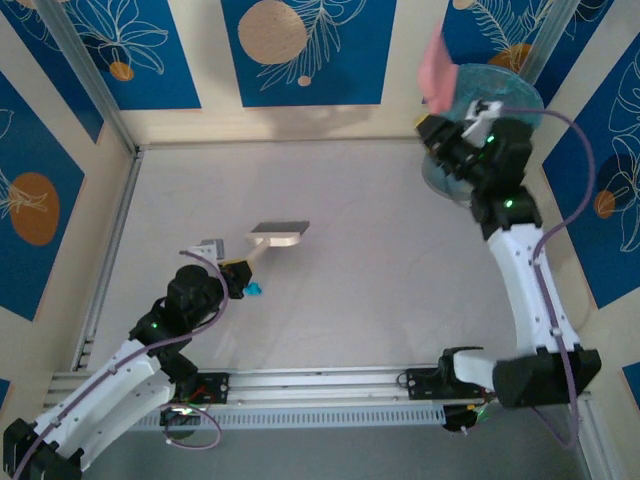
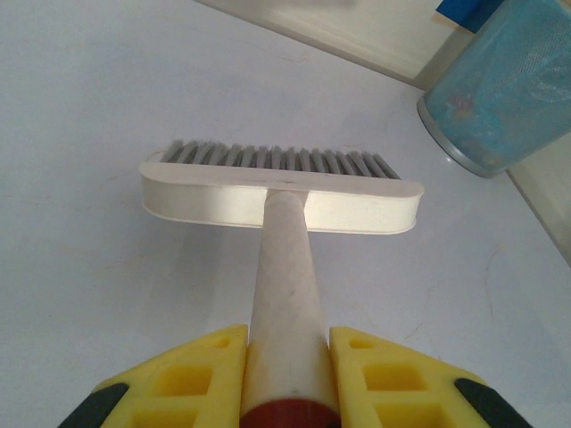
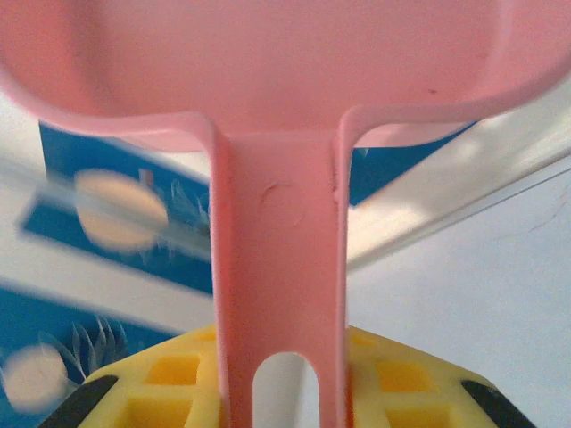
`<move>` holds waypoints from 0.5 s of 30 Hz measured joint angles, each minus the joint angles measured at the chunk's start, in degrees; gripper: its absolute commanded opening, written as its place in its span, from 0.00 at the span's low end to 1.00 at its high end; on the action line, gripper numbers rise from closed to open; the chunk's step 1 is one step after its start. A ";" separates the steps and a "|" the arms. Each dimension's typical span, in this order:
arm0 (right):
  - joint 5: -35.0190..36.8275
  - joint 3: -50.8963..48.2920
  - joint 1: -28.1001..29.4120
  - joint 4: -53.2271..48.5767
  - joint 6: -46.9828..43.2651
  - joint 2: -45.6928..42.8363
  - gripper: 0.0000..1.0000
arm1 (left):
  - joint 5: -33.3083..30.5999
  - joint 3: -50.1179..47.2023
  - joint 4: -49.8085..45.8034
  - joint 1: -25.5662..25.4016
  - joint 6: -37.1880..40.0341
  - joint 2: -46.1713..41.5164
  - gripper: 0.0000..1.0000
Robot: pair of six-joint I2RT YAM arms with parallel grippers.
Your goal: Sweep away the paper scraps from the table
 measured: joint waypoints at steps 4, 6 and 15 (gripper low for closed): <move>7.37 -11.56 14.27 1.46 -12.46 -4.28 0.00 | -1.99 0.00 -1.36 0.00 -0.02 -2.16 0.00; 11.76 -17.18 19.96 1.40 -17.44 -4.07 0.00 | -4.17 0.00 -2.97 0.00 -0.02 -4.15 0.00; 27.65 -30.34 36.74 -0.07 -28.28 3.89 0.00 | -13.31 0.00 -8.52 0.00 -0.44 -11.41 0.00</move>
